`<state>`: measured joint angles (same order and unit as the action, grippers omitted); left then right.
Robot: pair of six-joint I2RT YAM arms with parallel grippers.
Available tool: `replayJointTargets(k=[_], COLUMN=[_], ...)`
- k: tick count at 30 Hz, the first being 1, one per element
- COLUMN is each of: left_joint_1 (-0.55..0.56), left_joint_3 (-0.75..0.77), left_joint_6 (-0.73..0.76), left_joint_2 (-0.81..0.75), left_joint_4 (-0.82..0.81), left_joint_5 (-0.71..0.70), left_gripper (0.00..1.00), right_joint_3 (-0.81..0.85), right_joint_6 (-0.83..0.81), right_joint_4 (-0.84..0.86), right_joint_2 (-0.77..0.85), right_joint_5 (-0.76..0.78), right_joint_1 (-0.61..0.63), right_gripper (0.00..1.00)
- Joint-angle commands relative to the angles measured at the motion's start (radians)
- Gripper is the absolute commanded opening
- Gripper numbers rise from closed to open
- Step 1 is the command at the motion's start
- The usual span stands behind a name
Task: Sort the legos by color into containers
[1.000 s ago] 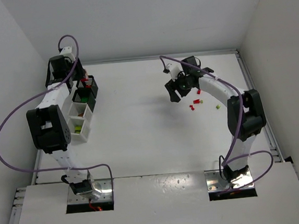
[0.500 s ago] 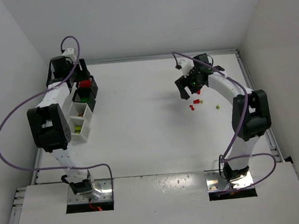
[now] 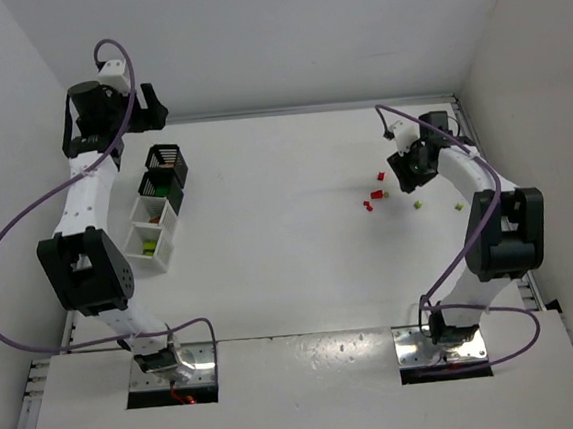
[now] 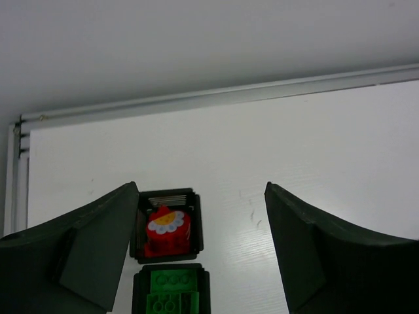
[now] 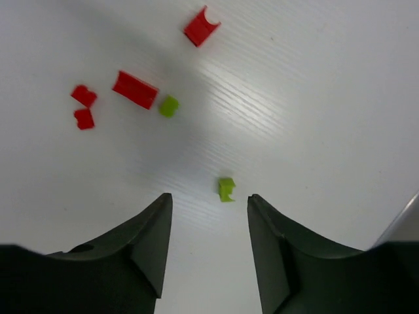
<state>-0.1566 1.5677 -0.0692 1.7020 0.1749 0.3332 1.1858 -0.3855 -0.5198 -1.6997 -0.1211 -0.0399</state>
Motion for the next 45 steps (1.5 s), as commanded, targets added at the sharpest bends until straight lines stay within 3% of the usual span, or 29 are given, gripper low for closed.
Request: replayJointTargets(k=[1,5,9,29,38,45], left_joint_1=[0.006,0.015,0.015,0.025,0.025,0.025], left_joint_3=[0.049,-0.012,-0.053,-0.146,-0.164,-0.212], left_joint_6=[-0.015,-0.015,-0.026,-0.017,-0.027,-0.064], left_joint_2=[-0.045,-0.099,-0.133,-0.197,-0.197,-0.197], left_joint_4=[0.100,0.100,0.100,0.109,0.118,0.118], left_joint_5=[0.168,0.222,0.271,0.267,0.267,0.288], left_gripper=[0.84,0.84,0.84,0.93,1.00,1.00], right_joint_3=[0.027,0.028,0.028,0.147,0.138,0.146], right_joint_6=[-0.061,-0.073,-0.082,-0.082,-0.102,-0.102], right_joint_4=[-0.035,-0.074,-0.063,-0.077,-0.095,-0.126], right_joint_2=[0.003,-0.044,-0.080,-0.279,-0.298,-0.275], right_joint_5=[0.046,0.055,0.046,0.014,0.014,-0.053], right_joint_1=[-0.046,-0.089,-0.101,-0.101,-0.101,-0.092], right_gripper=[0.48,0.35,0.32,0.35,0.34,0.16])
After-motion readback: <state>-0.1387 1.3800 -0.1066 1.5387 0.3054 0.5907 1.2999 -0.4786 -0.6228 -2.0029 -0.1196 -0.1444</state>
